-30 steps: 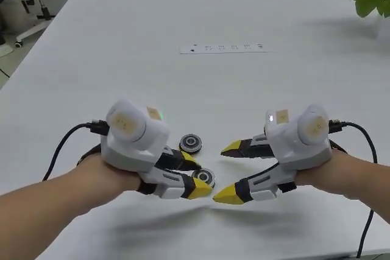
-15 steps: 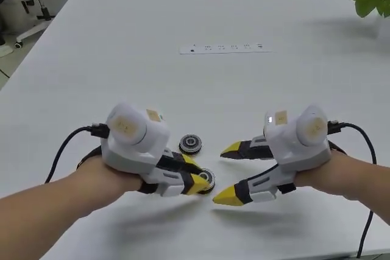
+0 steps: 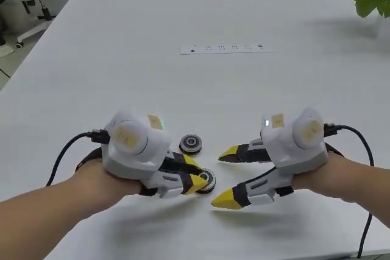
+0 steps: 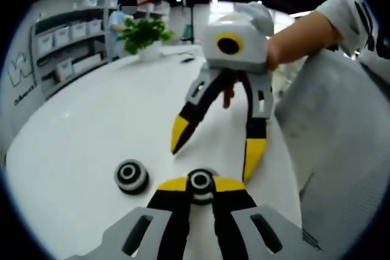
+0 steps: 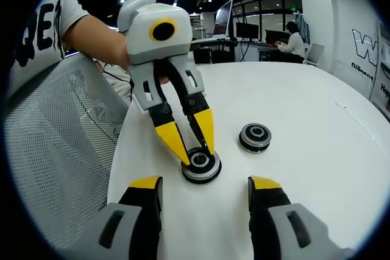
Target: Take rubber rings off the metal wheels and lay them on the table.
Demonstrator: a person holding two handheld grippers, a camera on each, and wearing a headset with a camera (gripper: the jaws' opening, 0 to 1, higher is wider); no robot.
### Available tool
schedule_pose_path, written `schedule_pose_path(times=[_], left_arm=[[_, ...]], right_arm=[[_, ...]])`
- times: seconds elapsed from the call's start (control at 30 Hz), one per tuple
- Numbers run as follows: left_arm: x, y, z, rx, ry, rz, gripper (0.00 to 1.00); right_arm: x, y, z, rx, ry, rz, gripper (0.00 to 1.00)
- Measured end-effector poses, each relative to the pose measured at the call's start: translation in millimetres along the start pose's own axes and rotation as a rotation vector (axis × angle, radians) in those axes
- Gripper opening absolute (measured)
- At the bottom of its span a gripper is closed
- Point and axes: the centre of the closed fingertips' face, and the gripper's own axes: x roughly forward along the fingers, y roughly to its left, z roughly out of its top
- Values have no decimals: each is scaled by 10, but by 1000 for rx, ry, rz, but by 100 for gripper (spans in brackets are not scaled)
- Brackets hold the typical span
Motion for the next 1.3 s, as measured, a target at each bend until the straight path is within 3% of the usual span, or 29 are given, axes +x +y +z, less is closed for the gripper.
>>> schedule_pose_path(times=[0.1,0.63,0.9,1.3], left_arm=[[6,-13,1,21,2,5,14],[-1,2,3,15,-17,17,13],[1,5,2,17,-18,16,13],[2,14,2,13,-20,24,13]], right_arm=[[1,4,17,-7,-6,-2,52],[114,52,22,8,-3,8,39],[119,3,105,68,-52,-11,32],[134,31,41,61,-30,-5,26]])
